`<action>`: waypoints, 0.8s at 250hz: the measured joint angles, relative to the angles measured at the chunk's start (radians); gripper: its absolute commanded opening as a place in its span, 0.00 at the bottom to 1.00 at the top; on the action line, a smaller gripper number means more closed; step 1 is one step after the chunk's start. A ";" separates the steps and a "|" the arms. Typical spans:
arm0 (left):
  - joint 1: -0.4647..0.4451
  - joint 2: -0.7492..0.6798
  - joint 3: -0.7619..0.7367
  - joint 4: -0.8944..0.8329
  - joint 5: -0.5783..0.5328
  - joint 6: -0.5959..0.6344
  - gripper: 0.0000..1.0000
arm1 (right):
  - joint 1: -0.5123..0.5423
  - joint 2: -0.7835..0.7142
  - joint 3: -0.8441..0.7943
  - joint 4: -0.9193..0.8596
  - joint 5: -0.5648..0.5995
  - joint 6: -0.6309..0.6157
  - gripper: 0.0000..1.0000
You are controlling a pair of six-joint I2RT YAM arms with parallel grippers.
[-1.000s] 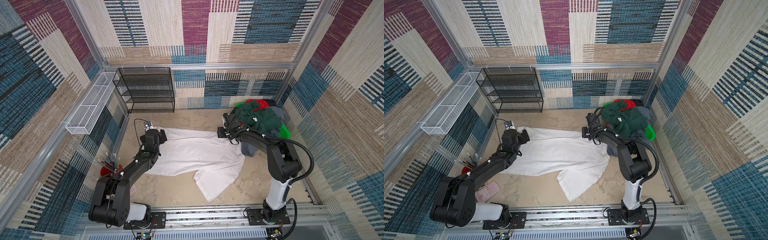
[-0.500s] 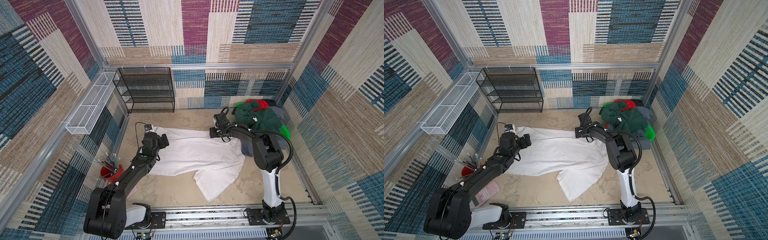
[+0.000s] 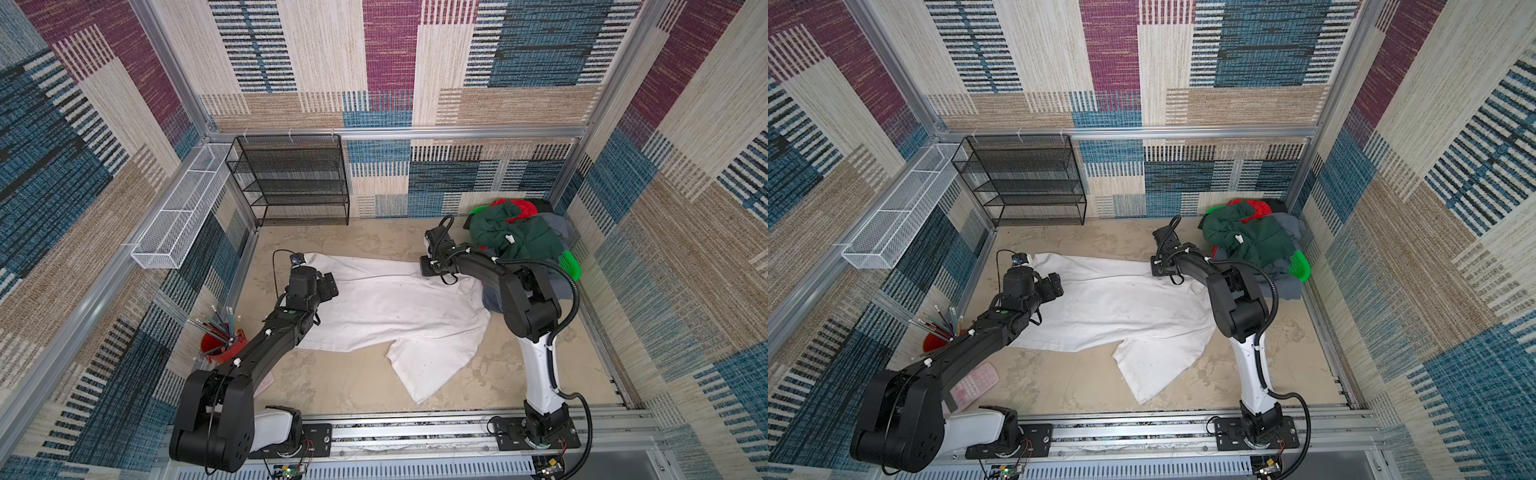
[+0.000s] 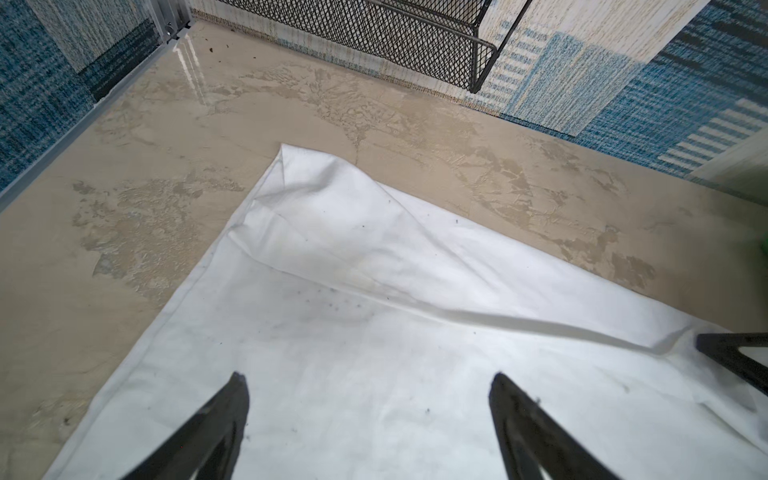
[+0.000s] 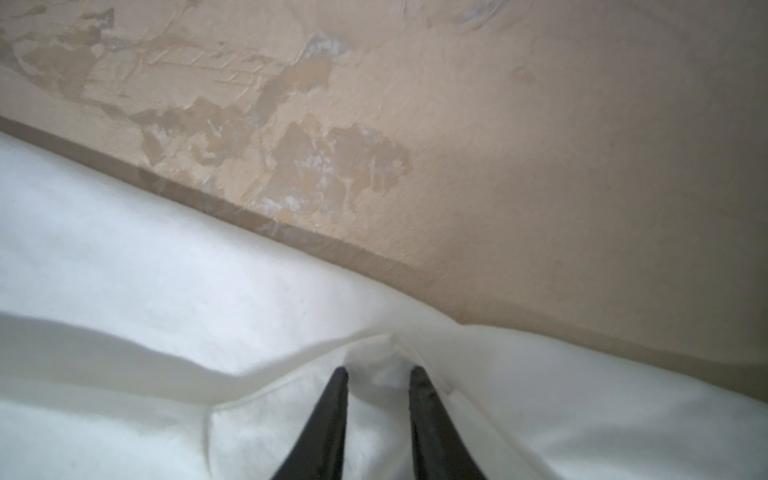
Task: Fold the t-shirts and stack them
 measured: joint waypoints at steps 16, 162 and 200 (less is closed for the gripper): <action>0.000 0.000 0.001 -0.005 0.000 0.000 0.91 | 0.001 -0.002 0.000 -0.001 0.000 0.006 0.10; 0.000 0.000 0.002 -0.015 0.000 0.000 0.91 | 0.009 0.027 0.076 -0.018 0.031 0.013 0.41; 0.000 -0.002 0.002 -0.015 0.005 0.000 0.91 | 0.009 0.078 0.138 -0.064 0.064 -0.002 0.42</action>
